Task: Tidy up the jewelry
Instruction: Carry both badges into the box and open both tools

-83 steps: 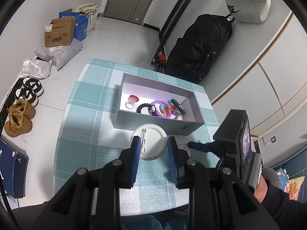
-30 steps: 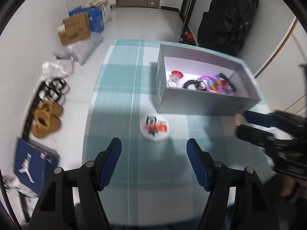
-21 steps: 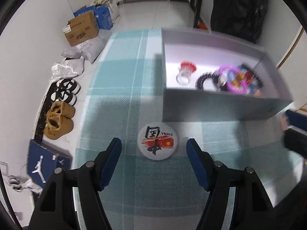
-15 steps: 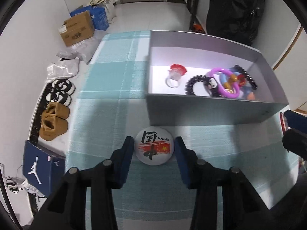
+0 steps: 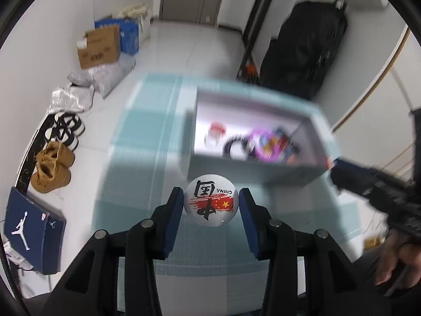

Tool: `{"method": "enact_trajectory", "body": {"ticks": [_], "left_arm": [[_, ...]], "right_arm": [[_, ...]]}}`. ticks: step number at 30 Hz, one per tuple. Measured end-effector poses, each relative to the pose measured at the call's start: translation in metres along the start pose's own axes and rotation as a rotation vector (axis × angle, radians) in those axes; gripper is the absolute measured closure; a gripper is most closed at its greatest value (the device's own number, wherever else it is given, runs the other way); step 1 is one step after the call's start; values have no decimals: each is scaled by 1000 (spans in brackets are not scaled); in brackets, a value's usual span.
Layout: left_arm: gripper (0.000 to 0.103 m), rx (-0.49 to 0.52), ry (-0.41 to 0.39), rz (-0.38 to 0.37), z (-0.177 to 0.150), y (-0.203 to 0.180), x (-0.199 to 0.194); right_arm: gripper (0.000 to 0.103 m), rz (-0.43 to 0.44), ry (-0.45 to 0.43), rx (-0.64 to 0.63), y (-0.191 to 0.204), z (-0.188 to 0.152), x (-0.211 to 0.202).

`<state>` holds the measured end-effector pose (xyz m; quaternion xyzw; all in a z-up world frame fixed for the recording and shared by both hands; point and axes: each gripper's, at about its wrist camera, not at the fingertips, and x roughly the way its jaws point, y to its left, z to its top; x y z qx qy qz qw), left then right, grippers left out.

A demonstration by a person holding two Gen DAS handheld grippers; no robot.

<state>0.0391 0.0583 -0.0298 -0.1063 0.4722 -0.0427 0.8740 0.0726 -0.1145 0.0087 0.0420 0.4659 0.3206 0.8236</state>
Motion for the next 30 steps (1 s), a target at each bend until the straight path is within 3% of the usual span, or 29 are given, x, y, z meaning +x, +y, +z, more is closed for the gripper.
{"method": "enact_trajectory", "body": {"ticks": [4, 8, 20, 30], "left_arm": [[65, -52, -90, -49, 11, 0, -11], [65, -84, -115, -108, 20, 4, -9], [65, -76, -57, -218, 53, -12, 16], [65, -70, 10, -220, 56, -21, 36]], "right_arm": [[61, 15, -28, 10, 0, 7, -5], [61, 19, -54, 21, -1, 17, -7], [61, 30, -36, 79, -23, 43, 14], [61, 27, -7, 107, -40, 49, 25]]}}
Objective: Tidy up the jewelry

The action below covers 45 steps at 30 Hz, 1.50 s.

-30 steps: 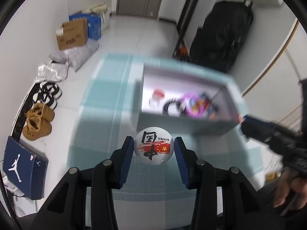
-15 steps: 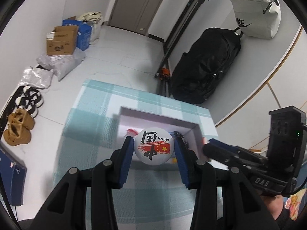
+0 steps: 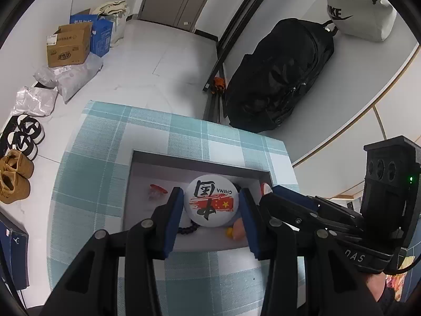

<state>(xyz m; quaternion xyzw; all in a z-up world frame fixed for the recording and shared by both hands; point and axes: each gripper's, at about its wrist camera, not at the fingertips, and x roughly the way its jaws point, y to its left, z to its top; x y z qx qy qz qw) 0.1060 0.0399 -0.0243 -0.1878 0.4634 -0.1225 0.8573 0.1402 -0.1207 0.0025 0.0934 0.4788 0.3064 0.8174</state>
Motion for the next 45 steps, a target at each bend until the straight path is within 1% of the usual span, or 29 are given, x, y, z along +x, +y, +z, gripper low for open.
{"method": "enact_trajectory", "body": {"ticks": [4, 7, 9, 12, 13, 15, 17, 18, 19, 21, 24, 26, 28, 29, 31, 33, 35, 37, 41, 45], "left_arm": [[65, -13, 23, 15, 1, 1, 7], [65, -32, 38, 9, 4, 1, 13], [65, -40, 35, 10, 5, 1, 14], [65, -67, 33, 11, 6, 3, 13], [61, -73, 41, 15, 6, 3, 13], [55, -60, 21, 20, 6, 2, 10], [48, -46, -9, 13, 5, 0, 4], [43, -33, -19, 20, 5, -2, 1], [41, -23, -30, 31, 5, -4, -1], [41, -21, -34, 47, 5, -3, -3], [40, -38, -21, 57, 6, 0, -1], [40, -43, -17, 79, 5, 2, -1], [40, -34, -19, 106, 5, 1, -2], [39, -25, -24, 120, 5, -1, -4], [39, -9, -44, 144, 4, -3, -9], [38, 11, -68, 161, 4, -6, -15], [36, 25, -96, 175, 3, -8, -22], [29, 34, -124, 191, 0, -9, -29], [28, 53, -165, 201, -7, -10, -41], [27, 76, -219, 225, -16, -13, -52]], "right_arm": [[61, 10, 4, 43, -9, 0, 1], [61, 26, 0, 72, -14, 1, 2], [60, 42, -8, 81, -16, 2, 1], [59, 31, -15, 81, -15, 2, -1], [56, 29, -22, 88, -16, 2, -3], [38, 39, -48, 103, -17, 2, -9], [32, 30, -80, 111, -18, 2, -17], [32, 28, -94, 113, -19, 3, -21], [31, 27, -103, 118, -20, 3, -23], [27, 17, -115, 137, -24, 3, -27], [26, 14, -110, 163, -28, 2, -28], [26, 7, -106, 169, -28, 1, -28], [23, 7, -105, 162, -26, -1, -29], [21, 4, -102, 156, -25, -1, -28], [20, -11, -87, 141, -24, -3, -27], [19, -29, -93, 122, -22, -6, -29], [16, -50, -112, 112, -20, -9, -34], [13, -57, -129, 111, -18, -12, -40], [7, -77, -178, 89, -12, -20, -51], [5, -83, -232, 28, 1, -27, -64]]}}
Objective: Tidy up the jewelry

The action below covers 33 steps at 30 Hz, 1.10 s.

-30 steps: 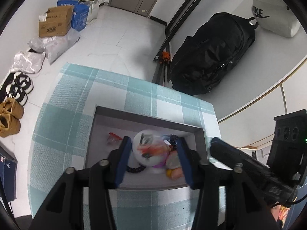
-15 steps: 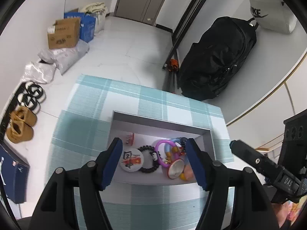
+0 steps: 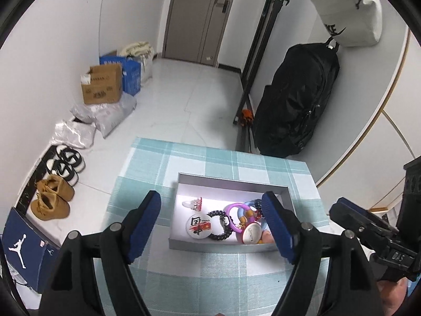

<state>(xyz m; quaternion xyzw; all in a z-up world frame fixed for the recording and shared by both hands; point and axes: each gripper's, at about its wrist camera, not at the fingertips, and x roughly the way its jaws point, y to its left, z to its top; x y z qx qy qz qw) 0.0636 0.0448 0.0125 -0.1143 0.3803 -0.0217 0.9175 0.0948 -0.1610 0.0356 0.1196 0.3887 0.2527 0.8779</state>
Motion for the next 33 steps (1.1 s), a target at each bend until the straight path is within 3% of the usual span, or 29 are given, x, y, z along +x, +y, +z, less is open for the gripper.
{"method": "enact_trajectory", "body": {"ticks": [3, 9, 19, 33], "left_arm": [[27, 24, -37, 7, -6, -2, -10], [27, 39, -80, 23, -17, -1, -25], [26, 33, -79, 64, -35, 0, -26], [27, 55, -92, 79, -43, -6, -32]], "right_arm": [[4, 49, -61, -40, 10, -5, -12], [2, 41, -112, -120, 29, -16, -26], [1, -10, -68, -143, 31, -46, -20], [1, -32, -62, -171, 32, -53, -21]]}}
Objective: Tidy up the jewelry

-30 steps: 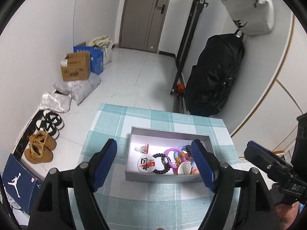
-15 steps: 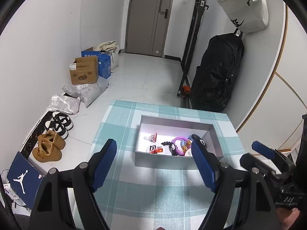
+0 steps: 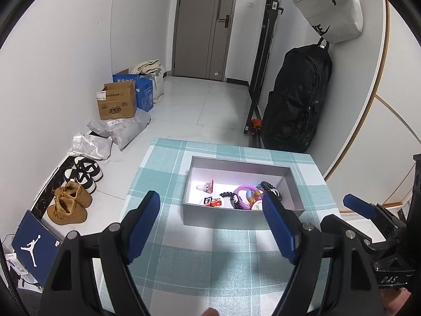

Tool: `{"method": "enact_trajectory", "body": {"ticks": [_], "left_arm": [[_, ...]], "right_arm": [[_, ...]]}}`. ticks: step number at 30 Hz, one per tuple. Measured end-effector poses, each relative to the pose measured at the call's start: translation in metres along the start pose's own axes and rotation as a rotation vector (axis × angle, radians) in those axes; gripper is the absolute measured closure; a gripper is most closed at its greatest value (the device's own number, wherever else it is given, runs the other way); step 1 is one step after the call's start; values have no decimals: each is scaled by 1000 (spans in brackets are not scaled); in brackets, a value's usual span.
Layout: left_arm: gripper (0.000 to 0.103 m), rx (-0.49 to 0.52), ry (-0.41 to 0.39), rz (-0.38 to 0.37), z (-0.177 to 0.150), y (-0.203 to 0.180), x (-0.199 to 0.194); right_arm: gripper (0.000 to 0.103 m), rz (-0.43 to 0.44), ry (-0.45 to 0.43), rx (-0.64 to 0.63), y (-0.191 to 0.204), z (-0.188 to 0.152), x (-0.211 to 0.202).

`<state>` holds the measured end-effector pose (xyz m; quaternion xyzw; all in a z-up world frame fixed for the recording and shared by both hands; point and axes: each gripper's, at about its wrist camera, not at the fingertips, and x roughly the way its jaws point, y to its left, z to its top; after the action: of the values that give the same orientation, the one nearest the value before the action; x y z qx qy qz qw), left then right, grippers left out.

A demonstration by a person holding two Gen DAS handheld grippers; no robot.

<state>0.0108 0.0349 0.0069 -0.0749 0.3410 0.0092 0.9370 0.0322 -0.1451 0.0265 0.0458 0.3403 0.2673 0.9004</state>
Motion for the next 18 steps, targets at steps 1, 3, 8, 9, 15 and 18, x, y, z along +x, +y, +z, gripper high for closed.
{"method": "enact_trajectory", "body": {"ticks": [1, 3, 8, 9, 15, 18], "left_arm": [[27, 2, -1, 1, 0, 0, 0], [27, 3, -1, 0, 0, 0, 0], [26, 2, 4, 2, -1, -1, 0], [26, 3, 7, 0, -1, -1, 1], [27, -2, 6, 11, -1, -1, 1], [27, -8, 11, 11, -1, 1, 2]], "right_arm": [[1, 1, 1, 2, 0, 0, 0], [1, 0, 6, 7, -1, 0, 2], [1, -4, 13, 13, -3, -1, 3], [1, -5, 13, 12, -3, -1, 3], [1, -3, 22, 19, -3, -1, 4], [1, 1, 30, 28, -4, 0, 5]]}}
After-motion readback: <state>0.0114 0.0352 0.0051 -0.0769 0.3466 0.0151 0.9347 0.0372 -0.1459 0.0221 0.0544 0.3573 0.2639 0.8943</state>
